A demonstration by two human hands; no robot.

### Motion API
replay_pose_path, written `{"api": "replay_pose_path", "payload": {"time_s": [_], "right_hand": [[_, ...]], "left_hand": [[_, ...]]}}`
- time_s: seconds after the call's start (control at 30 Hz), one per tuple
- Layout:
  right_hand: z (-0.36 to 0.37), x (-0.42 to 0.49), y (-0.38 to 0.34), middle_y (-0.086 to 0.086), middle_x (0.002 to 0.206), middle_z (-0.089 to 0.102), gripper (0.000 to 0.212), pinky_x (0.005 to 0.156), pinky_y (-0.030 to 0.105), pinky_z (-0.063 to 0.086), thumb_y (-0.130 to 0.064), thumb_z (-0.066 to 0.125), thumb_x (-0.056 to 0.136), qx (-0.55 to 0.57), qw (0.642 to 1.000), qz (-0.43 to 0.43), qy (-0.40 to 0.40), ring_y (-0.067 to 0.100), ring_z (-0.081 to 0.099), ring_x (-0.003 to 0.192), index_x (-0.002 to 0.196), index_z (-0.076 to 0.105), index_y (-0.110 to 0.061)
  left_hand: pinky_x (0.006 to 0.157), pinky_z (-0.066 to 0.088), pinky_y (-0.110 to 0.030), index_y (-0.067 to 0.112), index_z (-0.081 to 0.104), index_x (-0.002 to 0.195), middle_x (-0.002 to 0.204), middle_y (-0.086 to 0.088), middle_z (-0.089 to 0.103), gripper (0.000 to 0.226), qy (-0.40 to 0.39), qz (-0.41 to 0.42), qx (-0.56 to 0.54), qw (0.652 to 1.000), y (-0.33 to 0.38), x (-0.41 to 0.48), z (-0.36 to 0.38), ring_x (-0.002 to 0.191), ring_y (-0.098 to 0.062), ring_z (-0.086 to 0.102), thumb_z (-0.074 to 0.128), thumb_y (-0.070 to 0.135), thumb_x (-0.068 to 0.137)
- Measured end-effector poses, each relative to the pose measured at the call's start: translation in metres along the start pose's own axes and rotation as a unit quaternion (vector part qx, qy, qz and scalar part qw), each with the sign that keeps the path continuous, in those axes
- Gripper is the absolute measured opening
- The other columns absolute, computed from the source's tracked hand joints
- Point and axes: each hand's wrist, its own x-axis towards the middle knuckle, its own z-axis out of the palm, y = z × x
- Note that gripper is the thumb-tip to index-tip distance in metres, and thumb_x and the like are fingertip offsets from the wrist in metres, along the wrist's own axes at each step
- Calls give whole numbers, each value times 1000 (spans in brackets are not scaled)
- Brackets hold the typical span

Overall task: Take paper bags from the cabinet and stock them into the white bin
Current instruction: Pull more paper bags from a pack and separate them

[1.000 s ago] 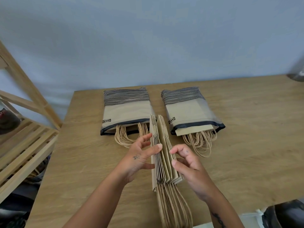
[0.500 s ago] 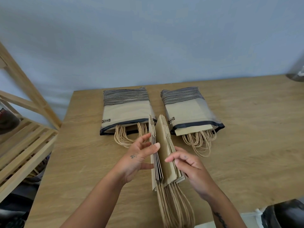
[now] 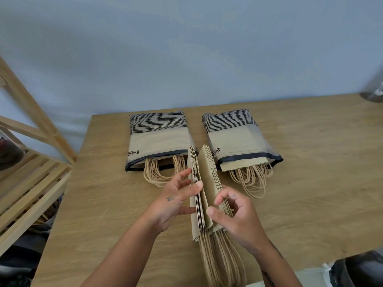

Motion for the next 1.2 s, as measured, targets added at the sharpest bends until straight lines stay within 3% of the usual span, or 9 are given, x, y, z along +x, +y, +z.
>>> {"api": "replay_pose_path", "payload": {"time_s": [0.27,0.47,0.67,0.73,0.77,0.83,0.97,1.1,1.2], "right_hand": [[-1,1,-1,-11,69,59,16,77,22,42,-35,65,69,38,999,4,-33,2,54,73,72,58,-21],[-4,2,-4,-8,63,48,13,54,17,37,-31,64,65,112,990,41,-70,3,43,57,72,57,-22],[-7,1,-7,9,66,48,11,56,24,33,-31,62,68,123,987,53,-83,19,40,55,77,65,-26],[-9,1,-8,11,79,64,16,72,24,38,-31,62,71,108,988,57,-93,25,56,73,84,70,-34],[-9,1,-8,-3,91,71,19,84,20,37,-27,62,74,98,988,60,-101,8,62,92,86,71,-38],[-9,2,-9,-24,103,69,32,94,9,28,-11,61,83,88,987,72,-117,-23,42,114,85,73,-41],[-6,3,-11,-19,96,72,25,82,-8,29,-6,60,81,100,987,62,-105,-27,44,107,80,74,-27],[-7,3,-11,-23,76,66,13,75,7,42,-12,57,76,99,988,50,-104,-11,58,77,77,69,-18],[-7,3,-9,-23,71,64,8,71,15,35,-19,59,78,78,990,49,-105,-11,51,69,80,67,-21]], "left_hand": [[62,55,-28,37,45,123,130,-1,43,66,-3,0,-9,1000,-2,2,-2,106,-5,51,69,34,62],[68,56,-35,37,47,125,139,-7,45,74,-24,-22,-29,999,-9,8,-9,123,-23,50,80,38,59],[62,55,-29,36,47,122,138,-4,45,62,-25,-18,-35,999,-8,7,-7,117,-17,51,78,36,69],[63,55,-30,34,46,127,139,-5,44,69,-29,-20,-36,999,-8,8,-8,121,-19,49,80,38,67],[64,55,-30,33,46,129,139,-5,44,72,-29,-22,-34,999,-8,8,-9,122,-19,49,80,38,66],[64,55,-31,33,47,129,139,-6,46,75,-34,-25,-33,999,-9,9,-9,123,-21,49,81,41,63],[63,55,-29,35,50,124,135,-4,50,91,-46,-26,-33,998,-10,10,-12,121,-20,52,87,50,42],[68,55,-32,30,46,134,138,-6,48,94,-47,-26,-24,998,-12,12,-13,124,-22,50,84,47,49],[68,55,-32,29,46,133,139,-6,48,84,-47,-24,-25,998,-11,13,-13,123,-21,51,79,44,57]]}}
